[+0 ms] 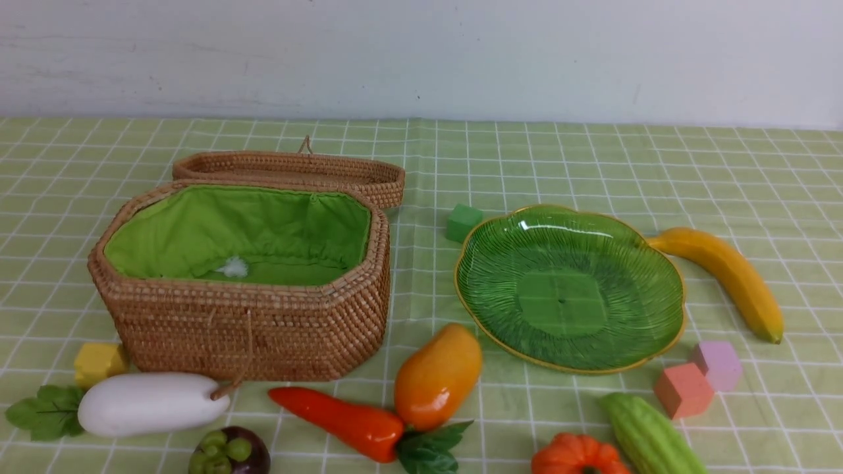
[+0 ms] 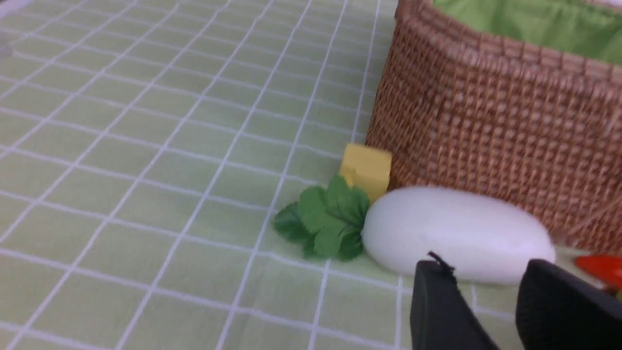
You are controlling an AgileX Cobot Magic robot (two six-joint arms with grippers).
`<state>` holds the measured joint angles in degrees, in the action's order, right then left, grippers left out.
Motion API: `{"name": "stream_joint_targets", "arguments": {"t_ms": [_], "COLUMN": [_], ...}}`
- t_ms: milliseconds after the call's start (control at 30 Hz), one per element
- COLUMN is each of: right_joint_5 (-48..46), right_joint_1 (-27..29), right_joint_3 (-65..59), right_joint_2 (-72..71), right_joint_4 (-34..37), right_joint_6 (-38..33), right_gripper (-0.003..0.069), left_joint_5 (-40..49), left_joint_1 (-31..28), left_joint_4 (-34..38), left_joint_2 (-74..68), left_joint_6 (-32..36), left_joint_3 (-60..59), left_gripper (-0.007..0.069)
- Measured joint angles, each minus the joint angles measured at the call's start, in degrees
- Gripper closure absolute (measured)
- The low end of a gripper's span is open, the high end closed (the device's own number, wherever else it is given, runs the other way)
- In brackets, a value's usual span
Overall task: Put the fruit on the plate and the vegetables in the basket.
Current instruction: Grab a mangosteen with your left arm and put it on the plate on the right
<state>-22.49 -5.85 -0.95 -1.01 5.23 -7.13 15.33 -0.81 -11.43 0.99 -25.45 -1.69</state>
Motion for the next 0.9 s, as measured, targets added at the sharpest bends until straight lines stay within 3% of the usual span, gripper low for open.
{"name": "stream_joint_targets", "arguments": {"t_ms": [267,433,667,800,900], "right_joint_5": [0.0,0.0,0.0,0.0,0.0], "right_joint_1": [0.0,0.0,0.0,0.0,0.0], "right_joint_3": [0.0,0.0,0.0,0.0,0.0], "right_joint_2": [0.0,0.0,0.0,0.0,0.0], "right_joint_4": [0.0,0.0,0.0,0.0,0.0], "right_joint_6": [0.0,0.0,0.0,0.0,0.0], "right_gripper": [0.0419,0.0419,0.0419,0.0419,0.0419], "left_joint_5": [-23.4,-23.8,-7.3,13.2,23.2], "left_joint_1": [0.0,0.0,0.0,0.0,0.0], "left_joint_4": [3.2,3.9,4.4,5.4,5.1], "left_joint_2": [0.0,-1.5,-17.5,-30.9,-39.2], "left_joint_6": [-6.2,-6.3,-8.0,-9.1,-8.3], "left_joint_3": [0.0,6.9,31.4,42.2,44.4], "left_gripper": [0.0386,0.0386,0.0386,0.0386,0.0386]}}
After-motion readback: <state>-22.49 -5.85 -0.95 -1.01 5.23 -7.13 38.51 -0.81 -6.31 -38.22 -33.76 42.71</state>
